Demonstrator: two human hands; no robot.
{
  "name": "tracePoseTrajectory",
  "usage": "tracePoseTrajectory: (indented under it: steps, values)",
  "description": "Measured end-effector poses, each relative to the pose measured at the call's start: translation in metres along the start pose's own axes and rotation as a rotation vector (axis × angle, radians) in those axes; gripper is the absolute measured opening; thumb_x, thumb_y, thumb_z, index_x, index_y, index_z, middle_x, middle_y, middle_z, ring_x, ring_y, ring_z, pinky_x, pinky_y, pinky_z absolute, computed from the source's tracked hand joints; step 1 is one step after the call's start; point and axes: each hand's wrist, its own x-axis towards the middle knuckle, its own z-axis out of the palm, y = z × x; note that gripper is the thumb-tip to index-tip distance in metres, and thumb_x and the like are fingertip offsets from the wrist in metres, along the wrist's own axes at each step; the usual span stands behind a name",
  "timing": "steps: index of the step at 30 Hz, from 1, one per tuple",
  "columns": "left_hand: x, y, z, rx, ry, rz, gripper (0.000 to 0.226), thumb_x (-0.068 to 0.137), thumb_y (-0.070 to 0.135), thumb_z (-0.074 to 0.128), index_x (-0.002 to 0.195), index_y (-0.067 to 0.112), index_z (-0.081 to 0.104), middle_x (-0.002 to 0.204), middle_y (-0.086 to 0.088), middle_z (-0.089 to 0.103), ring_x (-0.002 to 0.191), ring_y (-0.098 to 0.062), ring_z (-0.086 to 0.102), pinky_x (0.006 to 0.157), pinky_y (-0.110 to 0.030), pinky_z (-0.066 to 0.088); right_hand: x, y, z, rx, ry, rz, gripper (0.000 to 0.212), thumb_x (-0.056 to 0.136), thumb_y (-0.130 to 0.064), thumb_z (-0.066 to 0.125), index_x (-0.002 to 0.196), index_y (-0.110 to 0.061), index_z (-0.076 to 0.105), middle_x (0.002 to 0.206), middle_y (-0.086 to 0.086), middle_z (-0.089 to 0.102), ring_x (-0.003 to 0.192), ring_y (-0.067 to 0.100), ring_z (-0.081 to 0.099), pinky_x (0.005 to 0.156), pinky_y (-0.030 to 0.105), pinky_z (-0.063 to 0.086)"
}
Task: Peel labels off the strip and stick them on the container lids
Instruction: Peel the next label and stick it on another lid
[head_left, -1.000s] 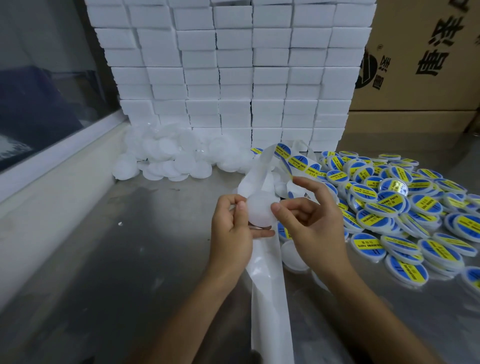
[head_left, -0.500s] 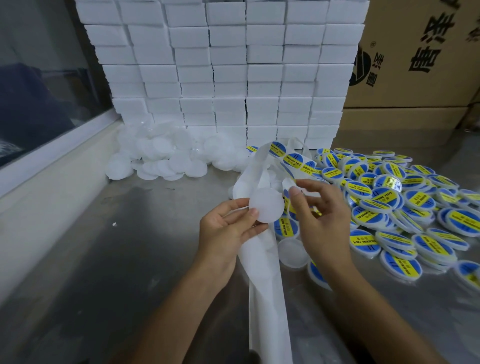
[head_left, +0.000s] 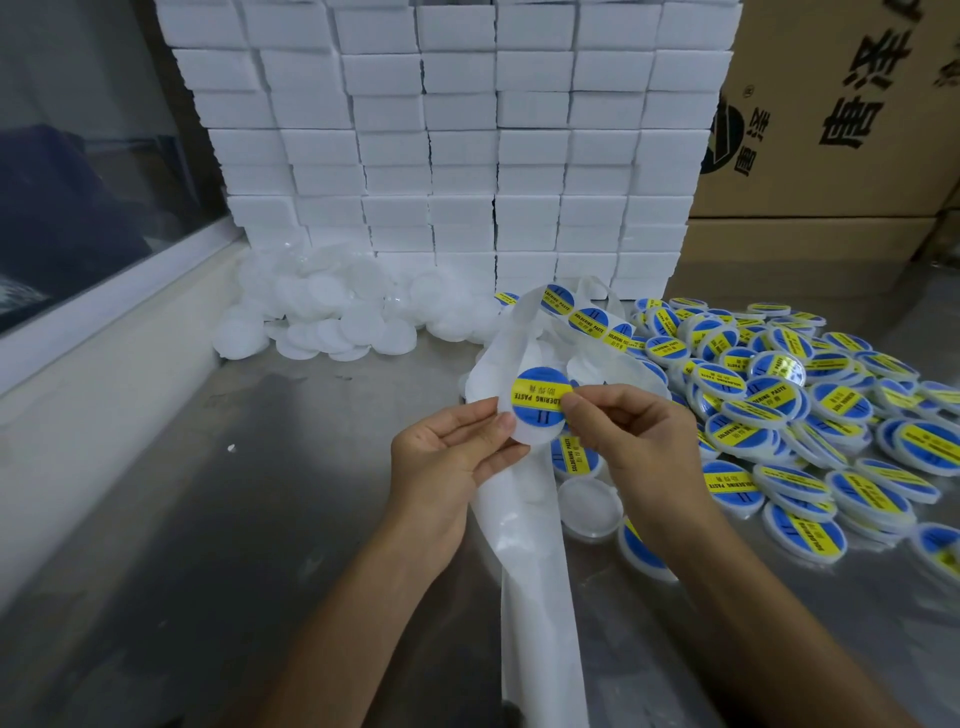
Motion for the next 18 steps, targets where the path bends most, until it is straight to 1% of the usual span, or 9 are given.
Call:
tracePoseTrajectory:
  steps: [4,11,13,16,18]
  values:
    - [0.0001,0.0017,-0.0005,0.021,-0.019,0.007,0.040,0.058,0.012,0.078,0.095,0.000,0.069,0.090,-0.017,0.075,0.084,-0.028,0.074,0.066,-0.027,0.059,-0.0015,0.0001,0.0014,-0.050,-0.015,-0.016,0.006,0.081,-0.011,0.075,0.085,-0.015,0.075,0.079,-0.003,0.076,0.074,0.009,0.072,0.065,0.015,0.054]
    - [-0.0009,0.0027,0.0001,0.038,-0.016,-0.008,0.043,0.058,0.013,0.079,0.097,0.000,0.068,0.091,-0.017,0.075,0.085,-0.029,0.074,0.066,-0.027,0.059,-0.0024,-0.0011,0.0026,-0.072,-0.025,-0.039,0.007,0.080,-0.009,0.074,0.085,-0.014,0.075,0.079,-0.003,0.076,0.073,0.009,0.072,0.065,0.015,0.055]
    - [-0.0009,0.0028,0.0000,0.039,-0.013,-0.007,0.039,0.058,0.013,0.080,0.094,0.003,0.070,0.092,-0.017,0.075,0.086,-0.029,0.074,0.065,-0.027,0.059,-0.0026,-0.0010,0.0025,-0.071,-0.026,-0.038,0.007,0.080,-0.009,0.074,0.086,-0.013,0.075,0.079,-0.002,0.076,0.074,0.010,0.072,0.066,0.016,0.055]
    - [-0.0007,0.0019,-0.0004,0.048,-0.021,-0.006,0.024,0.057,0.015,0.081,0.080,0.011,0.078,0.092,-0.016,0.075,0.086,-0.029,0.074,0.065,-0.027,0.059,-0.0029,-0.0010,0.0023,-0.069,-0.032,-0.039,0.007,0.080,-0.009,0.074,0.086,-0.012,0.075,0.079,-0.002,0.076,0.075,0.010,0.073,0.066,0.016,0.055]
    - [-0.0008,0.0021,0.0000,0.060,-0.028,-0.002,0.024,0.054,0.019,0.083,0.077,0.015,0.079,0.092,-0.015,0.076,0.086,-0.028,0.074,0.066,-0.027,0.059,-0.0028,-0.0007,0.0022,-0.070,-0.035,-0.044,0.007,0.080,-0.009,0.074,0.086,-0.011,0.075,0.079,-0.002,0.076,0.075,0.010,0.073,0.065,0.016,0.055]
